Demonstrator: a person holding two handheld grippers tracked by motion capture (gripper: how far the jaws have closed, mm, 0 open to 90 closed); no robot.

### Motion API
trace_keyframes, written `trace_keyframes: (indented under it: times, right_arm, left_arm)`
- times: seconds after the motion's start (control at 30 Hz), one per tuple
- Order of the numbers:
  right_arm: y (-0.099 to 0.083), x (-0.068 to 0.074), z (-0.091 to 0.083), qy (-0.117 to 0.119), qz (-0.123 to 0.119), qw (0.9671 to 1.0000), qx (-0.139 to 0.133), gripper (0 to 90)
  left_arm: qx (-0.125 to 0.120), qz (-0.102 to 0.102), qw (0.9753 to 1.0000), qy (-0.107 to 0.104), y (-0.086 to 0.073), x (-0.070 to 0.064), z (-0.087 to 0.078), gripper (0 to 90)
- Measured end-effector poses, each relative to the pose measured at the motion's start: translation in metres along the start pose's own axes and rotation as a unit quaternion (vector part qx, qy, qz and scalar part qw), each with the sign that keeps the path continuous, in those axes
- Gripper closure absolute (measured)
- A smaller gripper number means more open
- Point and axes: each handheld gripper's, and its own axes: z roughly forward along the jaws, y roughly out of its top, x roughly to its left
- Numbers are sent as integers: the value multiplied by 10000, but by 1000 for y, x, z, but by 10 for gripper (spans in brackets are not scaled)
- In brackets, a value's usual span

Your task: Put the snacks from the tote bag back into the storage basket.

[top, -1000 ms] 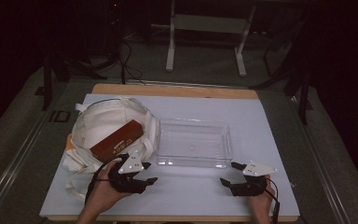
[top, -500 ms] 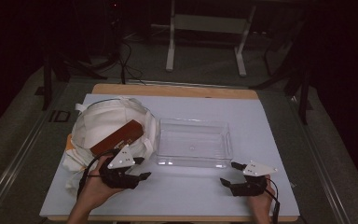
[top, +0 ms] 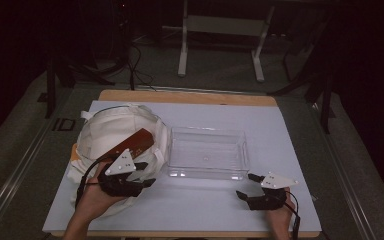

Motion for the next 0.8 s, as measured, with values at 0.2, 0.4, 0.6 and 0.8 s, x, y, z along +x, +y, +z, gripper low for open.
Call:
trace_keyframes:
  times: [0.2, 0.4, 0.6, 0.8]
  right_arm:
    - [0, 0, 0, -2, -19, 10000, 6, 211]
    - [0, 0, 0, -4, -12, 10000, 3, 211]
    - [0, 0, 0, 1, -19, 10000, 10, 211]
    - [0, 0, 0, 3, -24, 10000, -1, 211]
  left_arm:
    - [-5, -30, 10000, 75, -1, 5, -3, 438]
    - [4, -46, 9998, 194, -1, 12, -10, 439]
    - [-2, -56, 9995, 305, 0, 18, -17, 437]
    - [38, -55, 9991, 416, 1, 25, -23, 436]
